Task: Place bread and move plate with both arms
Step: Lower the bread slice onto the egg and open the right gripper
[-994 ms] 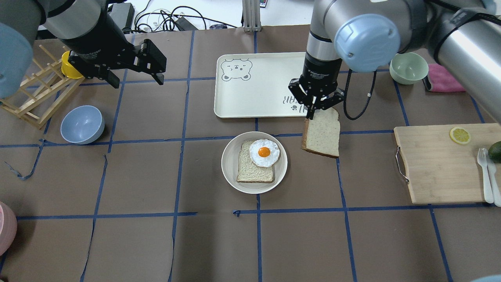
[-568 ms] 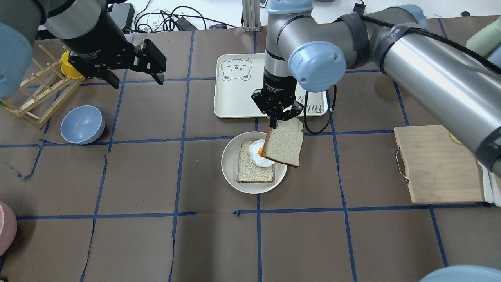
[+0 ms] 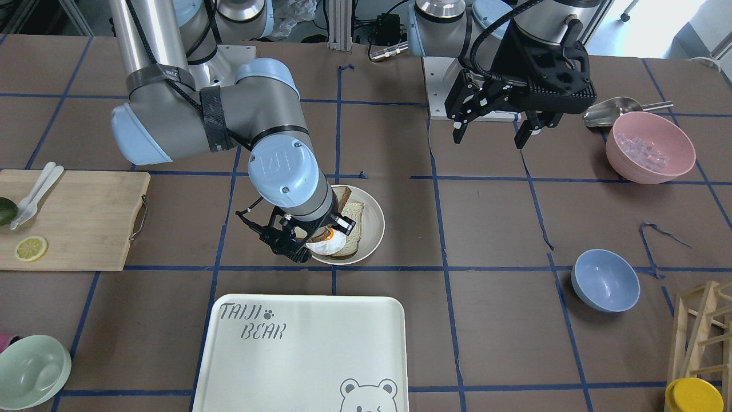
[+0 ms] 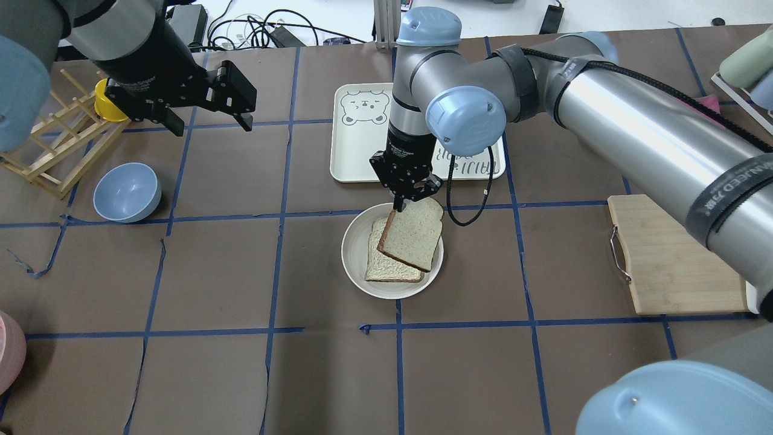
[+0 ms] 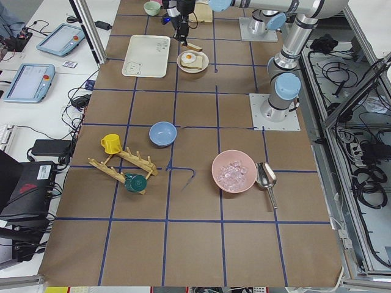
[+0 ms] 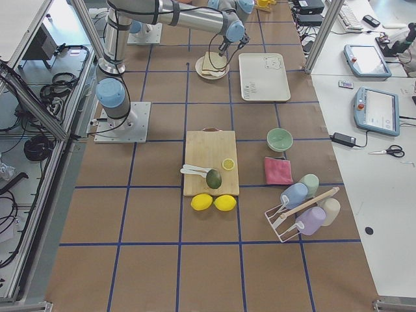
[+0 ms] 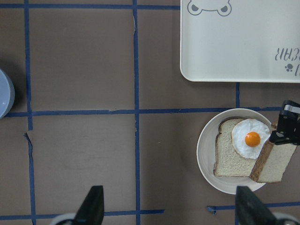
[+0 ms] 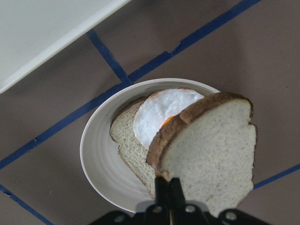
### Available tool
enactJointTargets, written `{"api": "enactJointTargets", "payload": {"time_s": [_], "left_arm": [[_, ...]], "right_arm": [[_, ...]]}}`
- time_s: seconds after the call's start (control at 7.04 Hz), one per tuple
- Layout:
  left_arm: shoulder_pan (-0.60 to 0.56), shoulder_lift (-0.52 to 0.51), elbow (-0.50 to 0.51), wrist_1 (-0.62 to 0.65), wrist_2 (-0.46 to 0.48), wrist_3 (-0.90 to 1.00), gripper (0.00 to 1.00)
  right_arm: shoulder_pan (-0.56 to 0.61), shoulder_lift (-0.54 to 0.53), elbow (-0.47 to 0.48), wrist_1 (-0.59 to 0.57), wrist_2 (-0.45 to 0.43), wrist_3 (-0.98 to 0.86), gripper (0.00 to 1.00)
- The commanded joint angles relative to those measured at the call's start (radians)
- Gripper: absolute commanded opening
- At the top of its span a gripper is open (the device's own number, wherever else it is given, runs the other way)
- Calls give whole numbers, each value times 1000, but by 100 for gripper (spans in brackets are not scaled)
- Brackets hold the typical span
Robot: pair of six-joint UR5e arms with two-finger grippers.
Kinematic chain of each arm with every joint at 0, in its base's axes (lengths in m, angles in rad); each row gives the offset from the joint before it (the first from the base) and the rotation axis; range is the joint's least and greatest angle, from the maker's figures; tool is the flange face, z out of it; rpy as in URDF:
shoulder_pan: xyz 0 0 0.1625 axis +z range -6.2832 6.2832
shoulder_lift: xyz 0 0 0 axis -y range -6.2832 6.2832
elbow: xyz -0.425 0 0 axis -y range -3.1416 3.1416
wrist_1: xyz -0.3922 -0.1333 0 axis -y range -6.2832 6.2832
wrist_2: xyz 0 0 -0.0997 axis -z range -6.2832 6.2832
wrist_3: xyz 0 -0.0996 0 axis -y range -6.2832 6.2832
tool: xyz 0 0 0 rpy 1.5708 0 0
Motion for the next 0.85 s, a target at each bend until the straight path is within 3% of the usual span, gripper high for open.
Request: {"api": "enactJointTargets", "payload": {"time_s": [0.0,0.71], "left_arm": [[-3,0,0,0,-1,-1,100],[-3,0,-2,0,0,0,100]], "right_arm": [[0,23,23,-2,1,-12,0],[34,52,23,-52,2,-86,0]]}}
